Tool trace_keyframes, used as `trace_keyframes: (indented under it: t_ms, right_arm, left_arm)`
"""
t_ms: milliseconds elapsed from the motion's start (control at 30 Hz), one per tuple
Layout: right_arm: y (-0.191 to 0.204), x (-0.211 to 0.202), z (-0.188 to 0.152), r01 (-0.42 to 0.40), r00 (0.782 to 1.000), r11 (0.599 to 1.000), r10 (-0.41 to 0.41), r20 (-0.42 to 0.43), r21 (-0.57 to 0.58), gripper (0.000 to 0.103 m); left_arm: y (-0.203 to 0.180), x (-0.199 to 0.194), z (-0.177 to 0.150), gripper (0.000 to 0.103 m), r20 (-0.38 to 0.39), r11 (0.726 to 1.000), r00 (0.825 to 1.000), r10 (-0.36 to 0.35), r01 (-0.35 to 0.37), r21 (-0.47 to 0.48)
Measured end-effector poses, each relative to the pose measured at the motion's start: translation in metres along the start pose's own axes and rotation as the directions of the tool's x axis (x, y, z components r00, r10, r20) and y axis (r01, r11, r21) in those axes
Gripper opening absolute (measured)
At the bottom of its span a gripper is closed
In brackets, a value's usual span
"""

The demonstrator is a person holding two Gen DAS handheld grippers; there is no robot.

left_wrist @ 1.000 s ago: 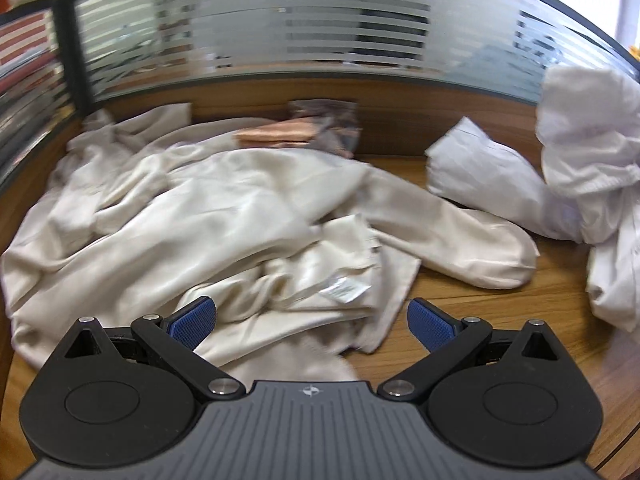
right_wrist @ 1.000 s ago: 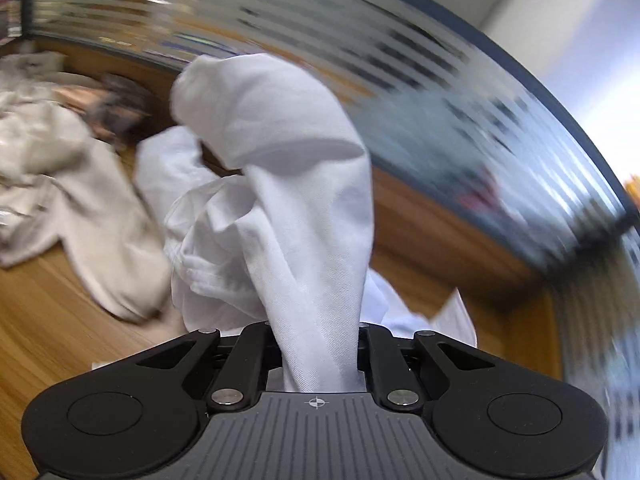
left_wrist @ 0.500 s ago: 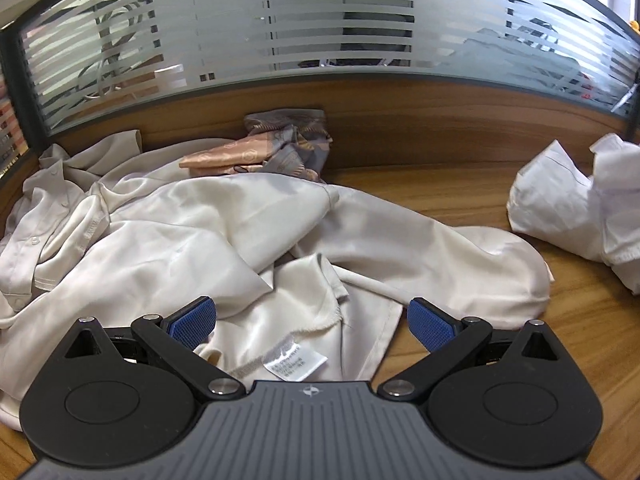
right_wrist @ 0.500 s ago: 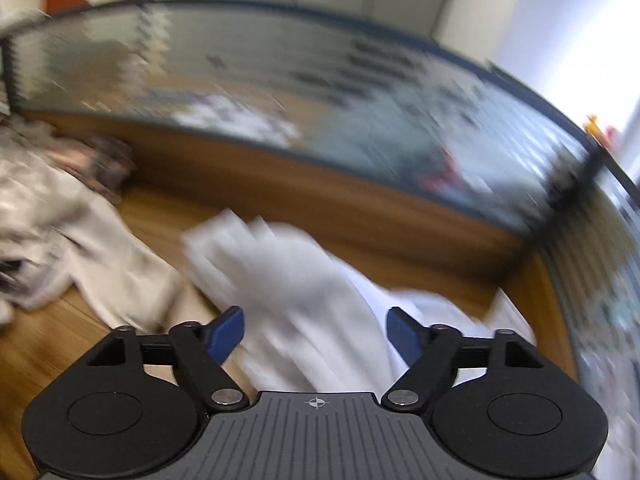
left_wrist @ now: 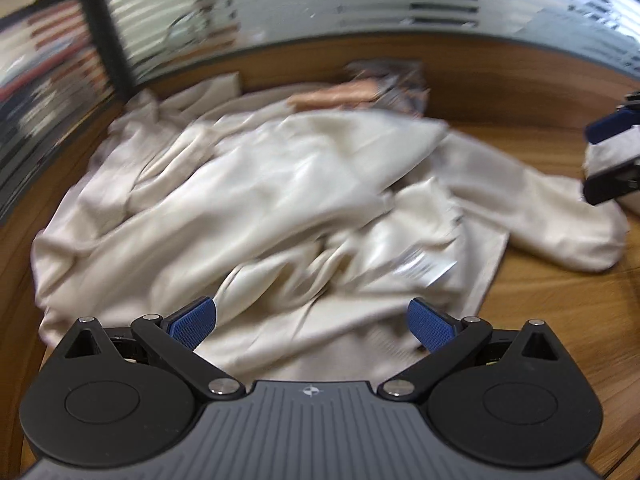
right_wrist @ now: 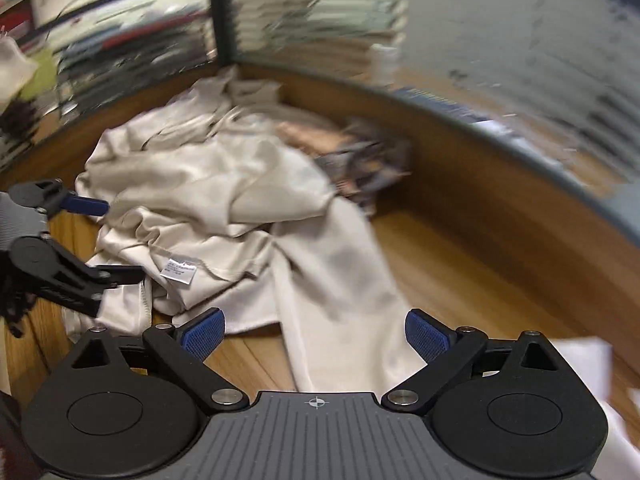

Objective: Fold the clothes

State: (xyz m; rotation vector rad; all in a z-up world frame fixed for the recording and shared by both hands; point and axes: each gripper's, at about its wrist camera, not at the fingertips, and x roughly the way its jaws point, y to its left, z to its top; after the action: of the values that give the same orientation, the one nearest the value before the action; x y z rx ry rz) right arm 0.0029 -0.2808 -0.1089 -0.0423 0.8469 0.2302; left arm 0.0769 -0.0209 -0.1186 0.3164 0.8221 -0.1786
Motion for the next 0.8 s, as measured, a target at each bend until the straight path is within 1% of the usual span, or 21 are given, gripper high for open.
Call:
trace_keyframes:
  t_ms: [100,200,367,500,600,667,700,767,800]
  right_arm:
    - [-0.002,0.035,0.008,-0.043,0.999,0.998,0.041,-0.034,-0.05,0.098]
    - [-0.007,0.058,0.014,-0.056,0.997,0.995,0.052,-0.05,-0.086,0.1]
    - [-0.03,0.096,0.028,-0.085,0.993,0.995,0.079,-0.086,-0.06,0.102]
    - [-0.042,0.118,0.032,-0.133,0.985,0.991,0.132,-0.112,-0.003,0.102]
    - [-0.036,0.131,0.035,-0.206,0.969,0.978,0.206,-0.134,0.009,0.102]
    - [-0.023,0.137,0.037,-0.24,0.962,0.97,0.233,-0.144,-0.033,0.102]
    - [-0.016,0.139,0.037,-0.251,0.959,0.966,0.24,-0.149,-0.062,0.103]
    - [0.0,0.142,0.037,-0.236,0.964,0.965,0.217,-0.153,-0.117,0.102]
    - [0.007,0.142,0.037,-0.228,0.966,0.963,0.206,-0.155,-0.143,0.098]
  left_arm:
    - [0.011,-0.002,-0.01,0.103,-0.011,0.999,0.999,0.036,-0.036,-0.028]
    - [0.019,0.002,-0.017,0.103,-0.047,0.997,0.998,0.05,-0.053,-0.053]
    - [0.024,0.012,-0.029,0.103,-0.108,0.994,0.993,0.046,-0.056,-0.094]
    - [0.019,0.024,-0.033,0.103,-0.125,0.995,0.991,0.054,-0.064,-0.081]
    - [0.017,0.033,-0.03,0.103,-0.111,0.994,0.992,0.068,-0.076,-0.074]
    - [0.017,0.039,-0.025,0.103,-0.102,0.993,0.992,0.069,-0.078,-0.084]
    - [0.018,0.042,-0.023,0.103,-0.098,0.993,0.993,0.067,-0.076,-0.09]
    - [0.02,0.047,-0.018,0.103,-0.091,0.992,0.994,0.058,-0.068,-0.103]
    - [0.021,0.05,-0.015,0.102,-0.085,0.992,0.995,0.052,-0.061,-0.107]
